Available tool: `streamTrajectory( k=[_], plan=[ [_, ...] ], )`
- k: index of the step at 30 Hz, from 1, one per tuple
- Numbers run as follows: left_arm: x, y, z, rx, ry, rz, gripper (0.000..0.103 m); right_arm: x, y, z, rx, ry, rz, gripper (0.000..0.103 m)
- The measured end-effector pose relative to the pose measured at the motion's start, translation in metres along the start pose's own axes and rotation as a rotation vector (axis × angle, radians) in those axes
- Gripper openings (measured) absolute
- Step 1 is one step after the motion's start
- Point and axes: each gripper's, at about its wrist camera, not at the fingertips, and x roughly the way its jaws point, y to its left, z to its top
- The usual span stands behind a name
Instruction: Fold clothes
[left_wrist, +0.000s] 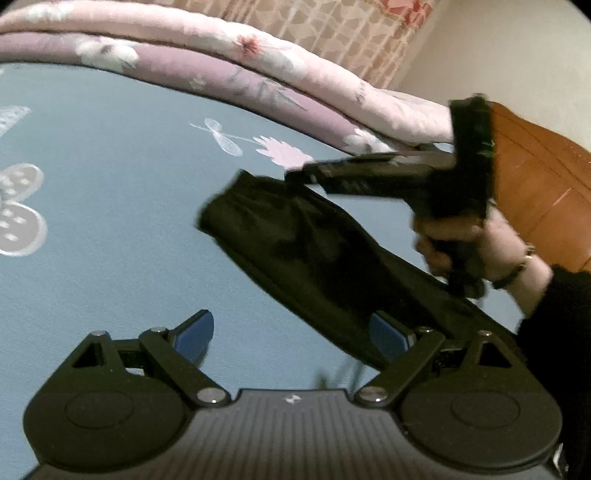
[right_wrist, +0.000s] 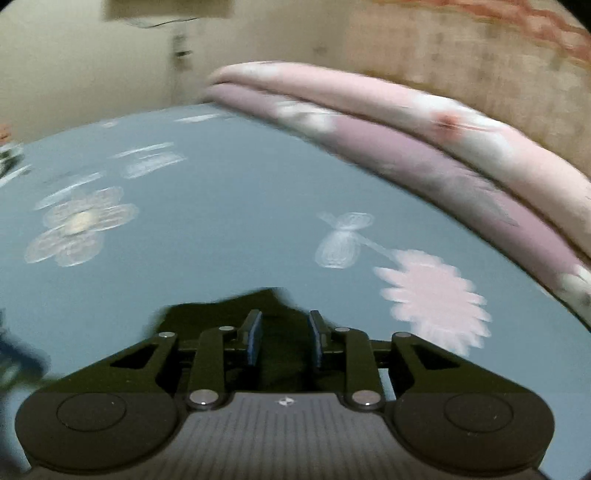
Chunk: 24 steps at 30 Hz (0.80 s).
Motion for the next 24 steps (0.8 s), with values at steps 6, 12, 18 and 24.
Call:
streamTrajectory(
  k=[6,12,18,24],
  plan=[
    [-0.025,0.019,0.009,-0.025,-0.036,0.053,0.091,0.025,0.052,-0.001,-0.148,0.125,0.104,0.030],
    [-0.036,0.029,0.012,-0.056,-0.064,0.055,0.091,0.037,0.065,-0.002,-0.156,0.142,0.049,0.030],
    [-0.042,0.025,0.013,-0.050,-0.089,0.044,0.091,0.030,0.079,-0.005,-0.158,0.138,0.065,0.030],
    [-0.044,0.026,0.013,-0.054,-0.095,0.036,0.091,0.040,0.076,-0.003,-0.103,0.145,0.026,0.003]
  ],
)
